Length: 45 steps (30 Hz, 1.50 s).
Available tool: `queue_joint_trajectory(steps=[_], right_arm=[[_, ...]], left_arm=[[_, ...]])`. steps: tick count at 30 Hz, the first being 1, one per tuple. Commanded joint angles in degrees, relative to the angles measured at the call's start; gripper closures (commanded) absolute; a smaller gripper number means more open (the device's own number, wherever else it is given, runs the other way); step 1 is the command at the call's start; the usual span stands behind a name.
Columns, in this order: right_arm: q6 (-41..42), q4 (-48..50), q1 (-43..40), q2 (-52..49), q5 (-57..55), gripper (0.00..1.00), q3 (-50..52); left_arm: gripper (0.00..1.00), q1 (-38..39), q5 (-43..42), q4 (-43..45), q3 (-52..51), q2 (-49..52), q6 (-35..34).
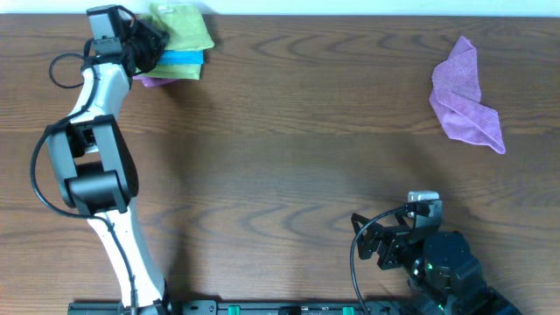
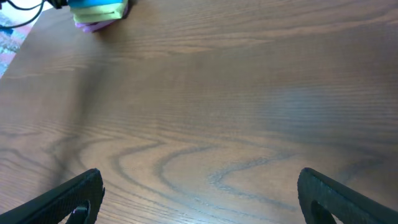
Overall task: Fold the cloth
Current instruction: 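Carry the green cloth to the top-left stack and lower it on top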
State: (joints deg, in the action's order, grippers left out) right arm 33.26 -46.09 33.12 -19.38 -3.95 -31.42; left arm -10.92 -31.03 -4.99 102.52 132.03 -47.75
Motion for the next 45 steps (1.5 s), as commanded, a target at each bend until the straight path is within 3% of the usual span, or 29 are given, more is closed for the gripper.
queue_joint_trajectory(steps=[1, 9, 13, 16, 21, 22, 27, 34, 39, 45], right_arm=[[-0.74, -0.09, -0.48, 0.26, -0.70, 0.01, 0.13], [-0.74, -0.11, -0.48, 0.26, -0.70, 0.01, 0.13], [-0.74, -0.11, -0.48, 0.26, -0.70, 0.01, 0.15], [-0.74, -0.11, -0.48, 0.26, -0.70, 0.01, 0.15], [-0.74, -0.09, -0.48, 0.26, -0.70, 0.01, 0.15], [-0.74, -0.09, -0.48, 0.26, -0.70, 0.01, 0.13], [-0.74, -0.09, -0.48, 0.26, -0.70, 0.00, 0.13], [-0.74, -0.11, -0.48, 0.26, -0.70, 0.01, 0.13], [-0.74, -0.11, -0.48, 0.26, -0.70, 0.01, 0.15], [-0.74, -0.09, -0.48, 0.26, -0.70, 0.01, 0.13]], left_arm=[[0.94, -2.16, 1.14, -0.85, 1.57, 0.20, 1.53], [0.93, -5.18, -1.86, -1.25, 1.57, 0.20, 3.13], [0.61, -5.29, -3.13, -1.22, 1.57, 0.20, 4.52], [0.45, -5.31, -3.28, -1.20, 1.57, 0.20, 4.57], [0.07, -5.35, -5.18, -1.20, 1.57, 0.15, 5.57], [0.04, -5.49, -5.75, -1.20, 1.57, 0.00, 5.60], [0.04, -6.38, -4.50, -3.52, 1.57, -3.13, 6.34], [0.04, -6.73, 1.11, -13.03, 1.57, -10.23, 13.60], [0.04, -6.80, 1.40, -18.97, 1.57, -13.42, 16.20], [0.04, -6.25, 3.15, -28.35, 1.57, -17.70, 24.13]])
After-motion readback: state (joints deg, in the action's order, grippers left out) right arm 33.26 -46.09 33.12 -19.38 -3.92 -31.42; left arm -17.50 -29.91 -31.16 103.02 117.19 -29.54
